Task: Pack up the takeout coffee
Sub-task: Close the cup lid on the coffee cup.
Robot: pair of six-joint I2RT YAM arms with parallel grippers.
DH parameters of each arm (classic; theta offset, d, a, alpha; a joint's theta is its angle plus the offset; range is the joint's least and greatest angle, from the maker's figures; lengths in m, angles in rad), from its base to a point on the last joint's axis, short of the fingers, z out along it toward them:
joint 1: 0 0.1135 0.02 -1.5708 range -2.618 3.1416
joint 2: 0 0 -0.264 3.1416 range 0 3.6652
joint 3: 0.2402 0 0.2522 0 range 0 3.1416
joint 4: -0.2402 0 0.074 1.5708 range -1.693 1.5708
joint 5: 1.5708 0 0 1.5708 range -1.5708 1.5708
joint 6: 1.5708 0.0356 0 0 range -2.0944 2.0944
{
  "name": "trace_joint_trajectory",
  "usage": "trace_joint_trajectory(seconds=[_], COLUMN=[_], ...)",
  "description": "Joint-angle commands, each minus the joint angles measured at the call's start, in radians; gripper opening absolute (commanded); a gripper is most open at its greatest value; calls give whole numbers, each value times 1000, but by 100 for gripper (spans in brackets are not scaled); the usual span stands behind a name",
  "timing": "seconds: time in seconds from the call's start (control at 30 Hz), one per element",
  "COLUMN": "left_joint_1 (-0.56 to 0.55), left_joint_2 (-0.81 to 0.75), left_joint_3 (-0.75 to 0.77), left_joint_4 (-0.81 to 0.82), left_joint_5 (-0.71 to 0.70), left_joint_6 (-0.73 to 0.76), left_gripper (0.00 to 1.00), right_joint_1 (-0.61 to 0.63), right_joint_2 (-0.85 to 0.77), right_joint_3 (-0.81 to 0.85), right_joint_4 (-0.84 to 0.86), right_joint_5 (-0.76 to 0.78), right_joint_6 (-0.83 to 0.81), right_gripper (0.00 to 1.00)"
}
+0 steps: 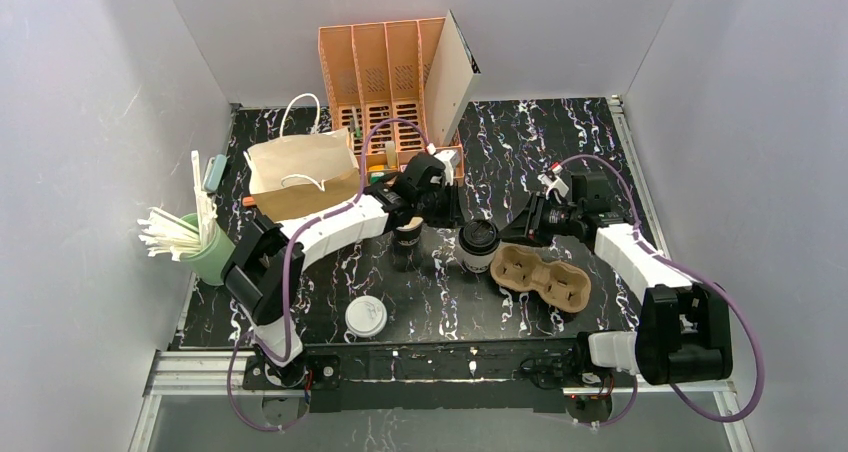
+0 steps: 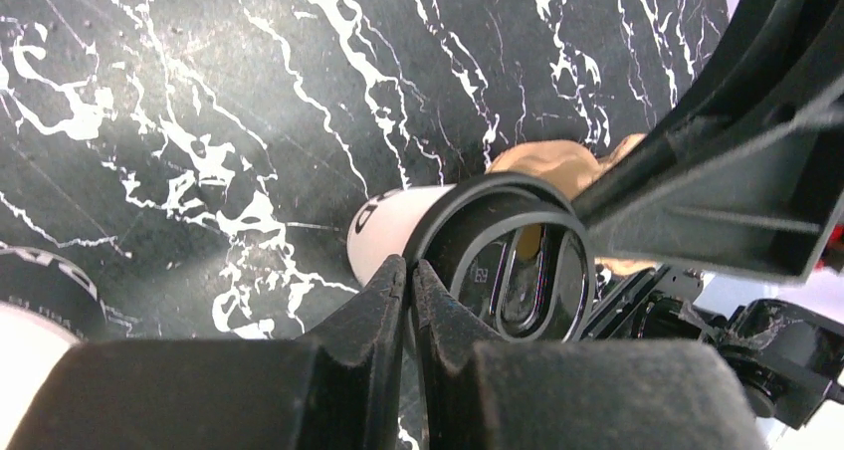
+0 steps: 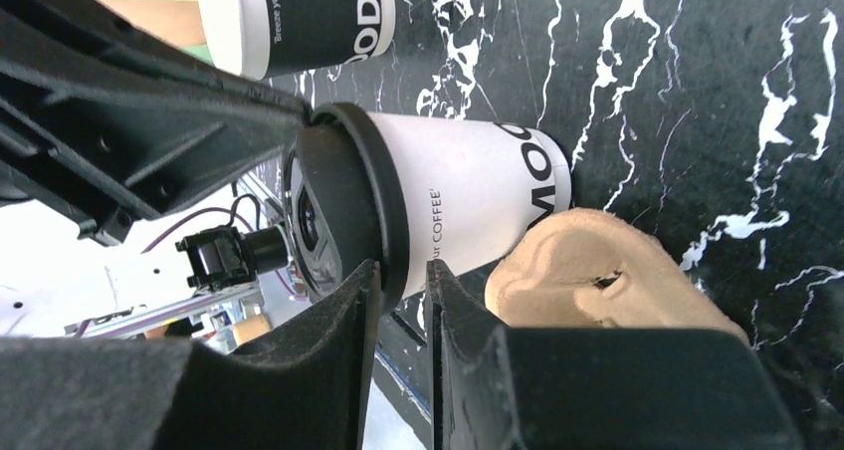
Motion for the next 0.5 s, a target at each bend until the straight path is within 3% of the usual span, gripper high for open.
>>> trace_joint_trajectory(seconds=[0.0,0.23,0.47], left_joint_1=[3,3,3], left_joint_2=[40,93,35], left_joint_3=[77,158,160], left_joint_4=[-7,-2,-66], left_joint_5=[13,46,-1], left_joint_6=[24,30,102], left_gripper=[6,7,12], right_joint_1=[13,11,11], right_joint_2=[-59,-97,-145], right_joint_3=[-32,-66,-69], right_joint_4=[11,-20,-38], right_joint_5=[-17,-1,-3], right_joint_6=[25,27,29], right_gripper=[31,32,39])
